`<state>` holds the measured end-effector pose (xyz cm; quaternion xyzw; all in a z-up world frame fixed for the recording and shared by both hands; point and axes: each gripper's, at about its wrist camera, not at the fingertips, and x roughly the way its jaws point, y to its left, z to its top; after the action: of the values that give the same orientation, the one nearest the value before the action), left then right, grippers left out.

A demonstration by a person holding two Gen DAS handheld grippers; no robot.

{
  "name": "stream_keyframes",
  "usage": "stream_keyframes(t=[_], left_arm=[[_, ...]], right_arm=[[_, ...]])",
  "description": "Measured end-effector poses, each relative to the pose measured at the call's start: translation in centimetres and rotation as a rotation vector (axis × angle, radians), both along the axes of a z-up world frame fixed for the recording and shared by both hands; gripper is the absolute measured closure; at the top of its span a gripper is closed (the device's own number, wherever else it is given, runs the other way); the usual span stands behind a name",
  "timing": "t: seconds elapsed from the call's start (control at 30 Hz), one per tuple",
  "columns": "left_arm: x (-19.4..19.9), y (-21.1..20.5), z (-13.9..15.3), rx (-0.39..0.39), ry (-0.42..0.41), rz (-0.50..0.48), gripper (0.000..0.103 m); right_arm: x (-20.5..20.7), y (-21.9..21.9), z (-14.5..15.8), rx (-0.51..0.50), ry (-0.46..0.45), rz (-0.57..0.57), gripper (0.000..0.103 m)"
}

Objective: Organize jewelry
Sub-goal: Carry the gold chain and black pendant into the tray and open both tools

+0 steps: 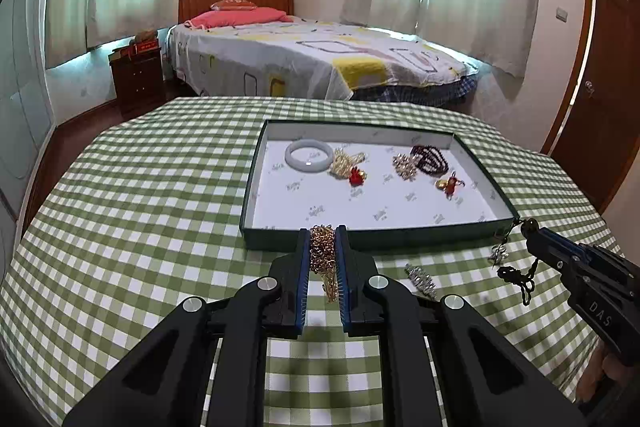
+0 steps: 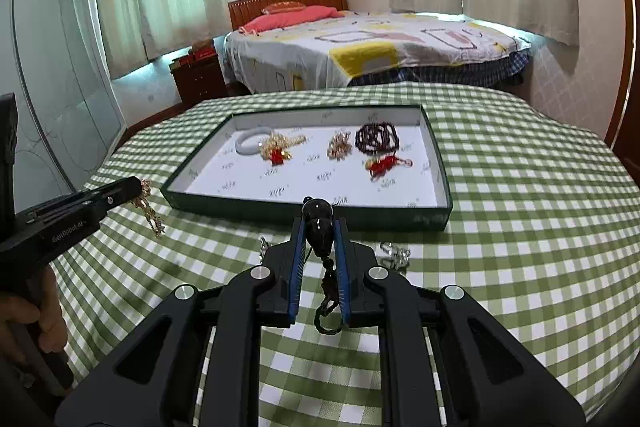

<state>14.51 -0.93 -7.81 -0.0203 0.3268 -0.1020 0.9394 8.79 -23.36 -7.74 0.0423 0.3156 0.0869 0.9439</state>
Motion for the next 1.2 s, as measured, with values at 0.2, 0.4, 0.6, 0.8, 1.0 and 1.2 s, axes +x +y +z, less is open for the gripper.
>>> stream_keyframes(t=[0.2,0.4,0.6,0.8,1.0,1.2], left_arm=[[-0.1,-0.2,1.9,-0.014,-0.043,-0.011,0.090],[0.8,-0.6,4.0,-0.026,-0.095,-0.020,0.090],[2.5,-1.4,5.7,-0.027,-0.149,-0.033,0.090],[5.6,-2.2,6.9,-0.036,-0.181,-0.041,0.090],[8.3,-3.0,6.1,-0.045,-0.172,-0.041,0.090],[10.8,-3.5,2.2,-0.026,-0.086,-0.035,0.090]], right_arm=[[0.1,-0.4,2.1,0.006,-0.047,-0.008,0.088],[1.0,-0.7,4.2,-0.004,-0.099,-0.016,0.088],[3.0,-0.9,5.9,-0.018,-0.145,-0.021,0.088],[5.6,-1.5,6.8,-0.028,-0.174,-0.036,0.088],[8.5,-2.4,6.4,-0.035,-0.181,-0.057,0.088],[11.2,-3.5,2.6,-0.023,-0.095,-0.077,0.088]])
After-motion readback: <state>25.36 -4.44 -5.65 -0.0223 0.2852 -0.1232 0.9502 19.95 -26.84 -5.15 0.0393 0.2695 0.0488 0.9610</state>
